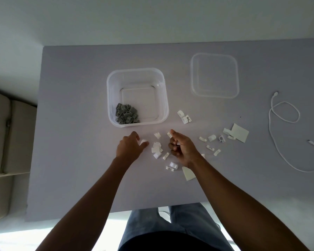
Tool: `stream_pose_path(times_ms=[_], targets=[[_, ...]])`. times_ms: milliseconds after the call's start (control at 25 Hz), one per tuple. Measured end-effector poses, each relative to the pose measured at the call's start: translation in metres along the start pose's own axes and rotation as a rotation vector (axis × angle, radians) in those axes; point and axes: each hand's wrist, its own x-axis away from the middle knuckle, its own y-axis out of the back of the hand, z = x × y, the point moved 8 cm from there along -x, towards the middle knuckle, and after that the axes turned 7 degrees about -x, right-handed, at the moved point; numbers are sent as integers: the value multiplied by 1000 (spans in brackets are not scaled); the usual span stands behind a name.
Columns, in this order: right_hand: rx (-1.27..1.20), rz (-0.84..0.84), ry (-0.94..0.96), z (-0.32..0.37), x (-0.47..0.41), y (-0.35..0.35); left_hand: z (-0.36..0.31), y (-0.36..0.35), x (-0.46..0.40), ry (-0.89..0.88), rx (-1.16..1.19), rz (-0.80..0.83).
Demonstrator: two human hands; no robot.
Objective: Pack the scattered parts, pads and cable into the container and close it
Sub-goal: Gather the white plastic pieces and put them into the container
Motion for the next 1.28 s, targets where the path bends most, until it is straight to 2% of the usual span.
stream_pose_path(times_ms=[120,240,320,440,480,560,720,880,1080,1280], targets=[[343,-154,170,7,-6,9,-6,-2,-4,-77,-44,-49],[806,-139,440,16,-5,-3,-5,-5,-6,-44,98,-20],[989,-71,494,11,-3,-15,4,-12,-5,69,407,93],[1154,-18,437,-5,-4,-26,9,-27,10,264,1141,382],[1226,-22,445,-8,-4,-28,7,-27,13,262,1300,450],[1338,-51,471,-11,-5,-31,2,-21,17,196,1439,536],[1365,-93,517,-11,-4,-37,-4,-14,16,120,1488,586],[1359,-136,502,-9,-7,-36,-6,-13,14,145,1509,585],[1323,-148,470,-9,-9,-32,-2,-16,14,208,1288,518],[1157,-129,492,-7,-9,-30,15,-22,14,315,1168,484]])
